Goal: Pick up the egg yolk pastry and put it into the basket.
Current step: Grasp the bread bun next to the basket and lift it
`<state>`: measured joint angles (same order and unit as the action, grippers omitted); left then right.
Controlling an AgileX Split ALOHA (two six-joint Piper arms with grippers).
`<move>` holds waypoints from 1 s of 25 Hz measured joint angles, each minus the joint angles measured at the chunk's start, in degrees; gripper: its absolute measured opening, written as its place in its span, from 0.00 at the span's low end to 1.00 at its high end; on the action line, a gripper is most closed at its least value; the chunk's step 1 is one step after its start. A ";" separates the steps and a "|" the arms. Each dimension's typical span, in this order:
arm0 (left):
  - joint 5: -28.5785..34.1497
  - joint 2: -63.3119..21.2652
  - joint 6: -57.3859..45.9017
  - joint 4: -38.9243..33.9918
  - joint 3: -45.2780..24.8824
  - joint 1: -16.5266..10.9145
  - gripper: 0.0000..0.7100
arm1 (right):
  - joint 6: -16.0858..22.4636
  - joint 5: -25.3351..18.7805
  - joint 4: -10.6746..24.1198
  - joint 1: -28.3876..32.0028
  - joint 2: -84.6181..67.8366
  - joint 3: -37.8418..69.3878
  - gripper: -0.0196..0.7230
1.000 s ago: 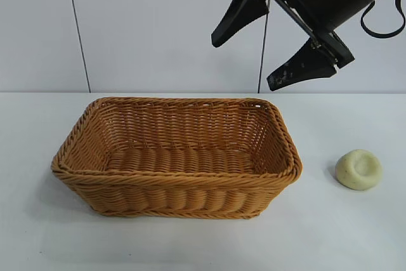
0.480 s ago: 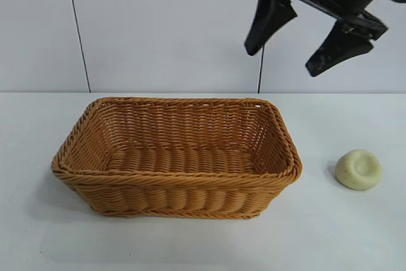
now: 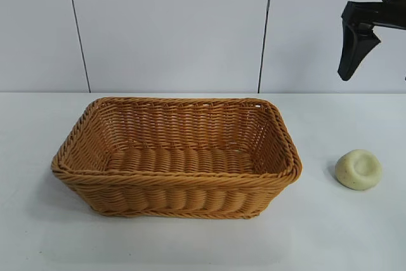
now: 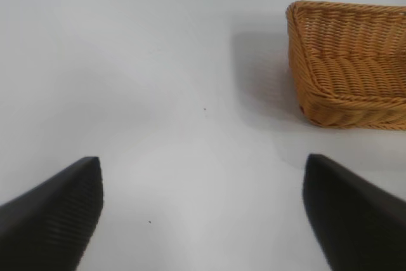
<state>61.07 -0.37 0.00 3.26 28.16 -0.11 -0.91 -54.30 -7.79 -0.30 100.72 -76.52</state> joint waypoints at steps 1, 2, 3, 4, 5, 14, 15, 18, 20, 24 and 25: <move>0.00 0.00 0.00 0.00 0.00 0.00 0.93 | 0.01 0.07 -0.01 0.12 1.12 0.00 0.95; 0.00 0.00 0.00 0.00 0.00 0.00 0.93 | 0.01 0.23 -0.01 0.13 2.41 0.00 0.95; 0.00 0.00 0.00 0.00 0.00 0.00 0.93 | 0.01 0.34 -0.05 0.13 3.91 0.00 0.95; 0.00 0.00 0.00 0.00 0.00 0.00 0.93 | 0.01 0.34 -0.05 0.13 5.25 0.00 0.95; 0.00 0.00 0.00 0.00 0.00 0.00 0.93 | -0.07 0.60 -0.19 0.13 6.93 0.00 0.95; 0.00 0.00 0.00 0.05 0.00 0.00 0.93 | -0.11 3.36 -1.55 0.13 19.05 0.00 0.94; 0.00 0.00 0.00 0.05 0.00 0.00 0.93 | -0.11 3.63 -1.57 0.13 19.29 0.00 0.92; 0.00 0.00 0.00 0.05 0.00 0.00 0.93 | -0.11 4.34 -1.62 0.13 19.51 0.00 0.76; 0.00 0.00 0.00 0.05 0.00 0.00 0.93 | -0.11 4.55 -1.62 0.13 19.51 -0.11 0.62; 0.00 0.00 0.00 0.05 0.00 0.00 0.93 | -0.11 4.42 -1.62 0.13 19.51 -0.11 0.37; 0.00 0.00 0.00 0.05 0.00 0.00 0.93 | -0.25 4.27 -1.62 0.13 19.51 -0.11 0.31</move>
<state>61.07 -0.37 0.00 3.31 28.16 -0.11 -1.17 -50.04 -9.41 -0.17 120.22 -76.63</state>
